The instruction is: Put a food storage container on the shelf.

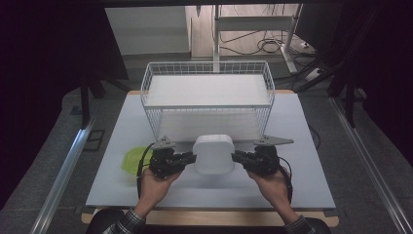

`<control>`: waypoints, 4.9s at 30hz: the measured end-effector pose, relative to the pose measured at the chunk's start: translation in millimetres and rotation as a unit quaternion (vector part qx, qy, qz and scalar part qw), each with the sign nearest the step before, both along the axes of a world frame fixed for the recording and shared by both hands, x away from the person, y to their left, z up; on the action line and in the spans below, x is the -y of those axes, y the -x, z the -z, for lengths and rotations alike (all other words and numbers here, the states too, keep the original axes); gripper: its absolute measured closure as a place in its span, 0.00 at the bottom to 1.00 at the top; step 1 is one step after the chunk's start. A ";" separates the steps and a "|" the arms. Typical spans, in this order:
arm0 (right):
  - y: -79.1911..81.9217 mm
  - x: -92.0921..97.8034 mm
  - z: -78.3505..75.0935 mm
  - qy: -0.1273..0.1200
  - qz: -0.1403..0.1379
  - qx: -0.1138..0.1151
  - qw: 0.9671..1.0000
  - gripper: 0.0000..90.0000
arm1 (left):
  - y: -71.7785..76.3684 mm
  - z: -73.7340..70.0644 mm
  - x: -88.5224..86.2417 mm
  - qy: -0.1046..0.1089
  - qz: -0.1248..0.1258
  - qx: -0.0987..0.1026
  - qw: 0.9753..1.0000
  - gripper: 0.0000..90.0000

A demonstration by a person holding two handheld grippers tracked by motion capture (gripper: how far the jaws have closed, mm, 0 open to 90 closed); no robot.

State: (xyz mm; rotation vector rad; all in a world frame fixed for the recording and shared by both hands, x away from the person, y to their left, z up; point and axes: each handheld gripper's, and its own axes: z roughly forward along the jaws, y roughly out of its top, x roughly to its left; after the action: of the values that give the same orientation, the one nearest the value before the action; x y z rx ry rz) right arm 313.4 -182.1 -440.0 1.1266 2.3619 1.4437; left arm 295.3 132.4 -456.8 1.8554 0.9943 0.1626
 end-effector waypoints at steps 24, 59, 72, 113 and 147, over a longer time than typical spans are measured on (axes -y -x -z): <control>-20.4 -11.9 -72.8 -0.030 -0.007 0.065 0.997 0.88 | -15.4 -77.5 -14.6 0.006 -0.016 0.074 0.997 0.87; -94.9 -28.0 -137.8 -0.063 0.020 0.075 0.995 0.87 | -89.5 -145.5 -26.8 0.029 -0.040 0.074 0.996 0.87; -119.4 -33.4 -139.4 -0.055 0.031 0.062 0.996 0.85 | -113.1 -142.2 -29.5 0.045 -0.041 0.058 0.996 0.86; -149.6 -53.2 -127.9 -0.038 0.069 0.066 0.995 0.62 | -155.9 -133.4 -23.8 0.035 -0.080 0.046 0.995 0.52; -107.3 -22.5 -106.5 -0.037 0.006 0.107 0.994 0.11 | -86.7 -110.4 -18.7 -0.031 0.009 0.138 0.990 0.06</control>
State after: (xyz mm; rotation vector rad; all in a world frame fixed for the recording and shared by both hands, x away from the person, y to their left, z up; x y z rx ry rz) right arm 420.7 -159.6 -333.5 0.9471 2.1685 1.5744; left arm 382.0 151.2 -346.4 1.8366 0.7871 0.4317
